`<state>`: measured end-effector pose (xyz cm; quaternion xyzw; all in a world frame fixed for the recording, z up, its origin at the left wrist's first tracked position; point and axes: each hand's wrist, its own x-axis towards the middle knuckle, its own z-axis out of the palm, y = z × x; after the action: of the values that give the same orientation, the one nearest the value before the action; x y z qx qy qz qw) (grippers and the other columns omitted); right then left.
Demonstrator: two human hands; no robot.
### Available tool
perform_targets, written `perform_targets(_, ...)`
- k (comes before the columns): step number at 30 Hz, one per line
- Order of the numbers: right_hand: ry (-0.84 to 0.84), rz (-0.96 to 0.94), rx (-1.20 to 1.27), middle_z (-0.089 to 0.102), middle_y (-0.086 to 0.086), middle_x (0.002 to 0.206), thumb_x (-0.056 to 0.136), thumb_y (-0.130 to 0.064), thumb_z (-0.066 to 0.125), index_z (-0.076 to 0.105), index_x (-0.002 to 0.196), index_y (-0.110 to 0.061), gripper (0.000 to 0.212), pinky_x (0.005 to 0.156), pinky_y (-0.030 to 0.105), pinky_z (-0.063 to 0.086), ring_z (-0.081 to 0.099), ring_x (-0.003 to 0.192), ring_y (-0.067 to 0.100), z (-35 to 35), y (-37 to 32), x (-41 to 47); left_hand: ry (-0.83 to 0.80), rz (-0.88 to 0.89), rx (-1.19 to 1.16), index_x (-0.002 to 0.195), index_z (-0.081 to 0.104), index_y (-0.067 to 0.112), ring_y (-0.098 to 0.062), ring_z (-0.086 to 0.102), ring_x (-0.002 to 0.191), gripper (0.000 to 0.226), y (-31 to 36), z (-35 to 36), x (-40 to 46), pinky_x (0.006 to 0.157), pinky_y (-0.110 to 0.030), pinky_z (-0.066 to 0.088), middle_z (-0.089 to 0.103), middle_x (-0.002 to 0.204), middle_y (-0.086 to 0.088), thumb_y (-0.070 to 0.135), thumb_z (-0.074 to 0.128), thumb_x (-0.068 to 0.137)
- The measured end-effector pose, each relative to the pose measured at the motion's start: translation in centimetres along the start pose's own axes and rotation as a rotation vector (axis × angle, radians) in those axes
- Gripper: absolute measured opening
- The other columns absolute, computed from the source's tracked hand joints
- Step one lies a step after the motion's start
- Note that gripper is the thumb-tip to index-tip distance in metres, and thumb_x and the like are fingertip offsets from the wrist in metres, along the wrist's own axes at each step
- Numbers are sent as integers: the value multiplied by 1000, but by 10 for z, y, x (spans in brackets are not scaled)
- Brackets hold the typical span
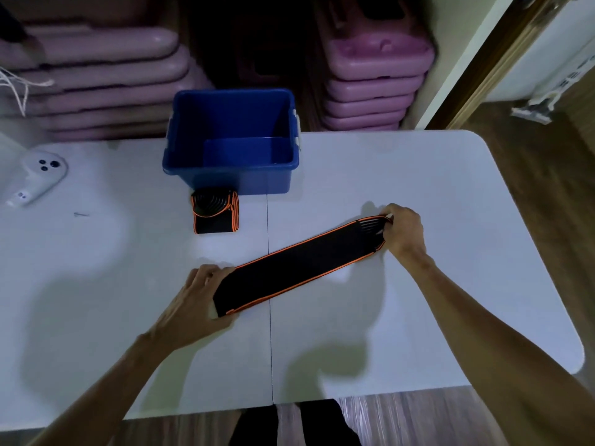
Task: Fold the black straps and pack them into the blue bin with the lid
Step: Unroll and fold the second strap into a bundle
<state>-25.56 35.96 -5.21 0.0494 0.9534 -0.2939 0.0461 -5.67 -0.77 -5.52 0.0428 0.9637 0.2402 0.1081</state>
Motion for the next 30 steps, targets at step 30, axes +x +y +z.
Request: perform_targets(30, -239, -395, 194, 42, 5, 146, 86, -17, 58, 54, 136, -19, 51, 115, 38, 32, 37, 137, 20, 9, 5, -57, -183, -19, -172, 144, 30, 21, -24, 46, 117, 90, 125, 56, 16, 99, -32, 42, 30, 133, -4, 46, 78, 73)
